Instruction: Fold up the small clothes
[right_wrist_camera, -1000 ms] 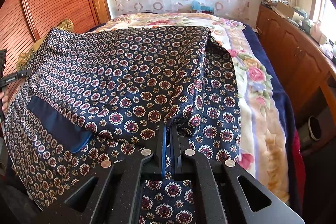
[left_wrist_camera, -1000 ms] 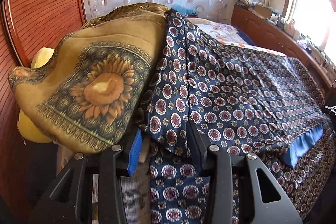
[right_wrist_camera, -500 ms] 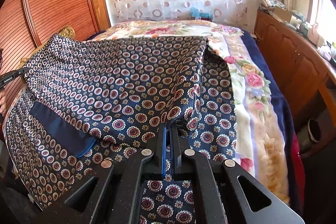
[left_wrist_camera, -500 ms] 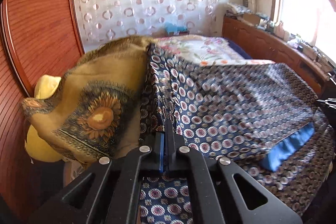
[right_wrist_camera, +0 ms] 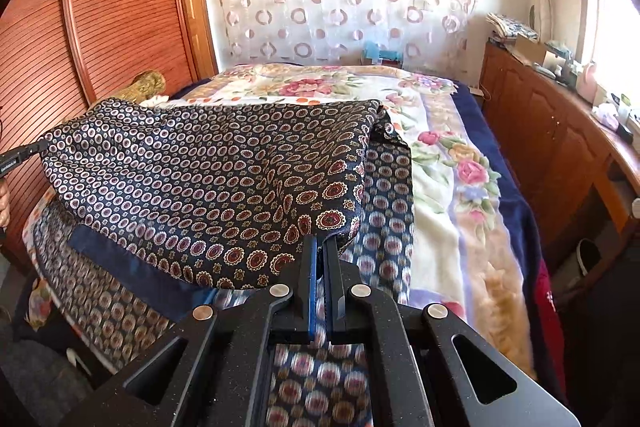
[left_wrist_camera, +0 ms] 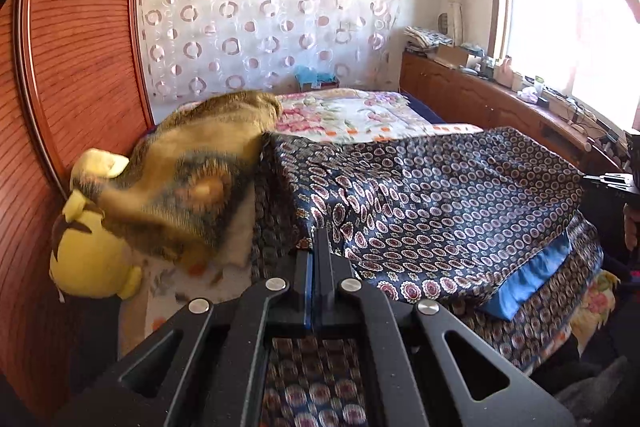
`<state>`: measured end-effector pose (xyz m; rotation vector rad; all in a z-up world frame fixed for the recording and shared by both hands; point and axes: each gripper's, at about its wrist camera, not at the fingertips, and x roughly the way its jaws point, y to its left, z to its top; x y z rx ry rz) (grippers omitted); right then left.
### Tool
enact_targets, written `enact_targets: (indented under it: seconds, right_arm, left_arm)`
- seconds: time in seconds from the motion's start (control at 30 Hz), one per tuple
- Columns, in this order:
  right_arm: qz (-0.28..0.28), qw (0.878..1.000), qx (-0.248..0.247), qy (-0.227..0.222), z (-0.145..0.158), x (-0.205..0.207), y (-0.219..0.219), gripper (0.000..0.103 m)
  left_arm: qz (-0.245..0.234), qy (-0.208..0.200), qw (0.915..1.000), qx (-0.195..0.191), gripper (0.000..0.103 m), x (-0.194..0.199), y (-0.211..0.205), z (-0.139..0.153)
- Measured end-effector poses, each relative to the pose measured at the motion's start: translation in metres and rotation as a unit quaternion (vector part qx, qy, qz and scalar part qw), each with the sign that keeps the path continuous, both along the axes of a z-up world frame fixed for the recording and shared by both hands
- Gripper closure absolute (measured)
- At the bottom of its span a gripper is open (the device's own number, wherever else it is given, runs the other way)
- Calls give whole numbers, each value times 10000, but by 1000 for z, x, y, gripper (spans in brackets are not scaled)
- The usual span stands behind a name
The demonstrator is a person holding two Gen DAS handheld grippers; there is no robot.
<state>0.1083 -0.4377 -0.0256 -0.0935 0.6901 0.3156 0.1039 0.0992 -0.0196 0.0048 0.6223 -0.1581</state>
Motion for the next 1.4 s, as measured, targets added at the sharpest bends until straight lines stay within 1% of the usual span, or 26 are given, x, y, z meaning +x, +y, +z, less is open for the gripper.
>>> enact_targets:
  seconds: [0.1,0.17,0.27,0.37,0.43,0.5,0.57,0.67,0.77,0.8,0.9,0.93,0.97,1.0,1.03,1.07,1.13,1.17,1.2,1.23,1.3,1.33,1.4]
  right_arm:
    - [34,9999,-96,17,0,-21,-1,101]
    - [21,10000,-82,28,2,-36,-6,101]
    - [6,10000,13,58,6,-49,-13,101]
    - [-5,9999,62,122,5,-55,-16,101]
    - [-28,9998,63,203,0,-56,-18,101]
    - [-67,9995,86,294,-5,-57,-22,101]
    - [-115,9990,142,410,-10,-52,-24,101]
    - [-175,9981,178,559,-18,-40,-23,101]
    - [-214,9977,217,598,-18,-33,-21,101]
    - [-238,9977,210,604,-17,-30,-20,99]
    - [-284,9980,163,545,-11,-37,-16,97]
    - [-287,9982,146,506,-10,-38,-14,96]
    - [-305,9984,118,464,-9,-40,-14,95]
    - [-339,9985,85,418,-8,-40,-13,90]
    - [-373,9986,53,360,-6,-42,-12,85]
    - [-401,9987,31,303,-4,-44,-11,83]
    - [-460,9988,15,158,0,-51,-9,71]
    - [-474,9988,15,96,0,-54,-8,67]
    - [-476,9989,7,44,1,-56,-6,60]
    - [-482,9988,-13,-36,2,-58,-3,56]
    - [-439,9989,-71,-149,3,-62,5,54]
    - [-400,9989,-104,-199,3,-63,11,53]
    - [-295,9991,-106,-269,1,-66,23,49]
  left_arm:
    - [16,103,9998,-159,102,-7,7,-8]
    - [20,171,9997,-180,102,-13,10,-13]
    - [69,286,9993,-243,102,-20,15,-23]
    - [144,429,9980,-450,102,-25,23,-35]
    - [177,567,9968,-531,102,-26,25,-45]
    - [184,729,9956,-555,102,-23,26,-58]
    - [191,851,9947,-536,102,-18,26,-65]
    - [241,913,9940,-544,102,-14,25,-69]
    - [283,945,9937,-534,101,-13,24,-74]
    - [281,955,9935,-547,101,-13,24,-75]
    - [276,975,9932,-578,101,-12,24,-78]
    - [265,974,9931,-596,98,-12,24,-78]
    - [238,952,9931,-636,79,-11,24,-77]
    - [227,926,9932,-671,63,-15,25,-77]
    - [220,894,9931,-721,62,-18,26,-77]
    - [249,888,9932,-716,61,-22,26,-76]
    - [353,879,9934,-646,59,-23,27,-75]
    - [385,847,9938,-603,55,-24,26,-74]
    - [420,820,9944,-527,48,-25,24,-72]
    - [434,758,9954,-400,43,-28,21,-69]
    - [350,684,9966,-306,25,-31,15,-63]
    - [295,654,9970,-284,23,-32,12,-60]
    - [261,609,9975,-233,23,-34,9,-56]
